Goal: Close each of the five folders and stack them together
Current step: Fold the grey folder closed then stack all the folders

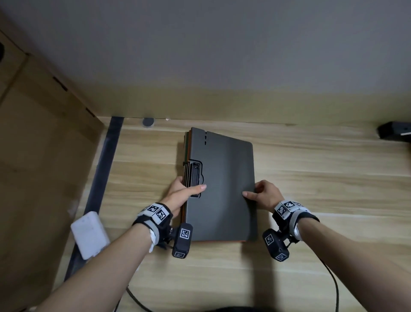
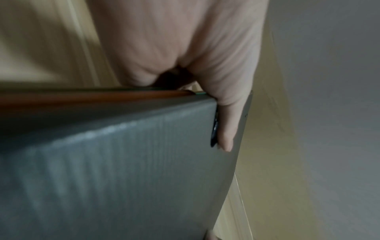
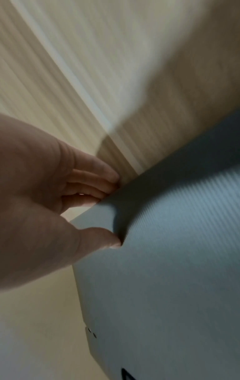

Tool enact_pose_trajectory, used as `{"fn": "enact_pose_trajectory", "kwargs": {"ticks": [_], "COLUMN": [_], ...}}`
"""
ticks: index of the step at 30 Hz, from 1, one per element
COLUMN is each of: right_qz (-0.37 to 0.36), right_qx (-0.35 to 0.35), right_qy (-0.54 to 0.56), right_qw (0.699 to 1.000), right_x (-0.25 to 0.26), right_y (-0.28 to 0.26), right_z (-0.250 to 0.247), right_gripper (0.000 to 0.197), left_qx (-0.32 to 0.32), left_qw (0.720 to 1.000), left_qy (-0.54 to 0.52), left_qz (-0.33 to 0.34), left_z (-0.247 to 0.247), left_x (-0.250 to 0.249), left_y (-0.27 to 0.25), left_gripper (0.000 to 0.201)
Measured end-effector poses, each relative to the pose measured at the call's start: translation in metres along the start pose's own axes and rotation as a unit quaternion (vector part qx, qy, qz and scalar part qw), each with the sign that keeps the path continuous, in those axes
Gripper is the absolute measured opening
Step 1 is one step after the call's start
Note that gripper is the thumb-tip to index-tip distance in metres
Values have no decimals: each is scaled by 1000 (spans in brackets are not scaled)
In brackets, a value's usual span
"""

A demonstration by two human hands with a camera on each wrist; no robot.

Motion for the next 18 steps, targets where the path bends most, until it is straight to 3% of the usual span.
{"fn": "enact_pose_trajectory", "kwargs": {"ticks": [3,5,7,9,12,18], "right_qz": [-13,-35,-61,-106,-165,-251], "right_qx": [9,27,31,24,-23,-130], "right_qy": [107,174,209,201,183,174], "right_qw": [994,984,976,973,969,944], "right_x": [-5,8,22,41,62,82], "right_y": [-5,-18,-30,-37,-47,-78], "right_z": [-22,-36,-52,-72,-110,-173], "right_gripper": [68,58,48,40,63,78], "left_qx": [15,34,48,49,55,6], "left_qw": [999,999,997,992,983,950], "left_qy": [-20,-18,0,11,40,120], "left_qz": [25,32,66,114,169,288], "left_z": [22,34,44,50,59,80], "left_x": [-10,-19,-36,-60,-102,-163], "left_y": [-14,-22,-30,-41,-58,-79], "left_gripper": [105,109,72,58,82,68]}}
Point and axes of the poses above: each hand's wrist, its own y-axis towards the middle knuckle, its own z-axis out of the palm, x = y × z, the point moved 9 cm from there along y, towards the middle knuckle, and after that the axes turned 6 degrees about y, right-handed, at the moved point
